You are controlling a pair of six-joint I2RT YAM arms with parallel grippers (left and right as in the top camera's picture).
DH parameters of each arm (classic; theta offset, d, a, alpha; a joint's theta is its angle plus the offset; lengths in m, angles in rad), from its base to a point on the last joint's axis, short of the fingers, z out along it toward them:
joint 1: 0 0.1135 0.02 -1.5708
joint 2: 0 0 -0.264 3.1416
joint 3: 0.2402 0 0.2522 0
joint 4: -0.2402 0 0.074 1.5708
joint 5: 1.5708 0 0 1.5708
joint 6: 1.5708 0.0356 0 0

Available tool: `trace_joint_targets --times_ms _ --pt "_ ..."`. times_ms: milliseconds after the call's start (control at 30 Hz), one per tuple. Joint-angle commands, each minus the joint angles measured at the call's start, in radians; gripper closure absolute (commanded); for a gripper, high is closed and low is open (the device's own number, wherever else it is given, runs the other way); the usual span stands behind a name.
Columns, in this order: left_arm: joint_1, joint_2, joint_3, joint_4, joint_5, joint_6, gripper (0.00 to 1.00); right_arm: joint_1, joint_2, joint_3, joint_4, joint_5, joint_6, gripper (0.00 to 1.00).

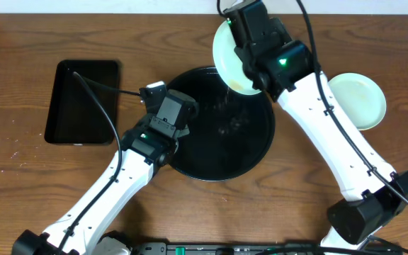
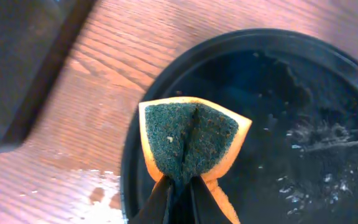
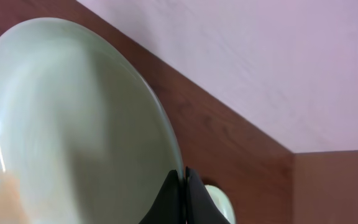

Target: Clean dirty plates on tray and stack at the side

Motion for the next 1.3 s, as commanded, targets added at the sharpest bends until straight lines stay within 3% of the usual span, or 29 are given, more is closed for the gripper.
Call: trace_joint_targets --times_ms 0,333,933,1267 --pt "0.003 0.035 0.003 0.019 0.080 -0.031 0.92 0.036 0.000 0.001 0.004 0.090 -0.039 0.99" --pt "0.003 0.150 0.003 0.031 0.152 -0.031 0.92 0.104 0.000 0.001 0.037 0.296 -0.064 0.99" --pt "0.003 0.154 0.003 0.030 0.152 -0.031 0.92 0.106 0.000 0.001 0.034 0.294 -0.063 0.99" --pt "0.003 0.154 0.003 0.030 0.152 -0.031 0.92 0.060 0.001 0.000 -0.012 0.190 0.016 0.99"
